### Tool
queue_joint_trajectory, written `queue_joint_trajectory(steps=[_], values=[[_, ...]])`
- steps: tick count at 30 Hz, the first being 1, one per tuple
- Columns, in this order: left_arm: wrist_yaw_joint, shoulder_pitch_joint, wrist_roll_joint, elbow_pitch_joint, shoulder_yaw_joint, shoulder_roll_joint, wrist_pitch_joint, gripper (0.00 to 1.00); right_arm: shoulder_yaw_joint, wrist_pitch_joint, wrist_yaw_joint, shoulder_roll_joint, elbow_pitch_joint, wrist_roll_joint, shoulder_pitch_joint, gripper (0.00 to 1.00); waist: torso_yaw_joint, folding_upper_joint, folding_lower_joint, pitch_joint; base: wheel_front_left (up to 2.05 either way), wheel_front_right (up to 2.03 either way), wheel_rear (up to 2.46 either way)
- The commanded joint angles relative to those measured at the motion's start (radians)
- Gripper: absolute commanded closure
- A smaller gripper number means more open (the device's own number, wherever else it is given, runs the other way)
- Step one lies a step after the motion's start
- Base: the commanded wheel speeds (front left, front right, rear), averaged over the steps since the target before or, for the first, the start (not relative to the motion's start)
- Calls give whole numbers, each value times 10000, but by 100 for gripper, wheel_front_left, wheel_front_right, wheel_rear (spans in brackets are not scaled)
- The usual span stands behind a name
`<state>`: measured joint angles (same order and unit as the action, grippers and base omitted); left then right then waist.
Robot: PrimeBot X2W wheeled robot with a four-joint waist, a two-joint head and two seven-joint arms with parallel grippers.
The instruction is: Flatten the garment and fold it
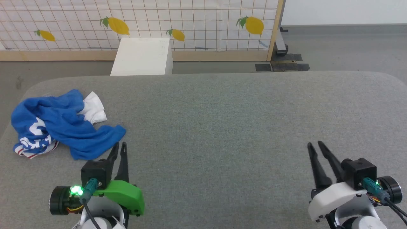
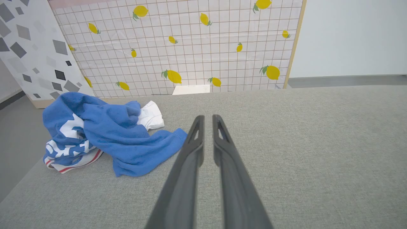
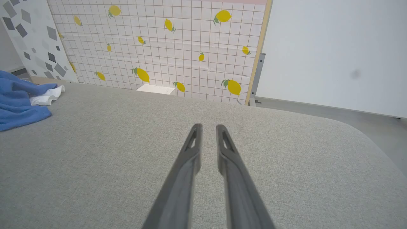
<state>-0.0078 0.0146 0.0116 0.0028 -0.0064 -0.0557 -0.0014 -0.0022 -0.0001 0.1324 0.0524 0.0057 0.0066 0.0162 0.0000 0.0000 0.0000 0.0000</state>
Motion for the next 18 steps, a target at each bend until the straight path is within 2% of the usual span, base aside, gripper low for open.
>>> queue_joint_trajectory(steps=[1,11,18], values=[[1,0,3,1,-7,0,-1,0,-2,-1,0,0,2,2,0,0,0,0,0,0,0,0,0],[137,52,154,120,-116,3,-183,0,-7,-127,-1,-2,50,117,-20,0,138,0,0,4,0,0,0],[302,50,328,208,-131,-23,-375,0,15,-229,-2,-3,104,152,-54,0,542,0,0,10,0,0,0]])
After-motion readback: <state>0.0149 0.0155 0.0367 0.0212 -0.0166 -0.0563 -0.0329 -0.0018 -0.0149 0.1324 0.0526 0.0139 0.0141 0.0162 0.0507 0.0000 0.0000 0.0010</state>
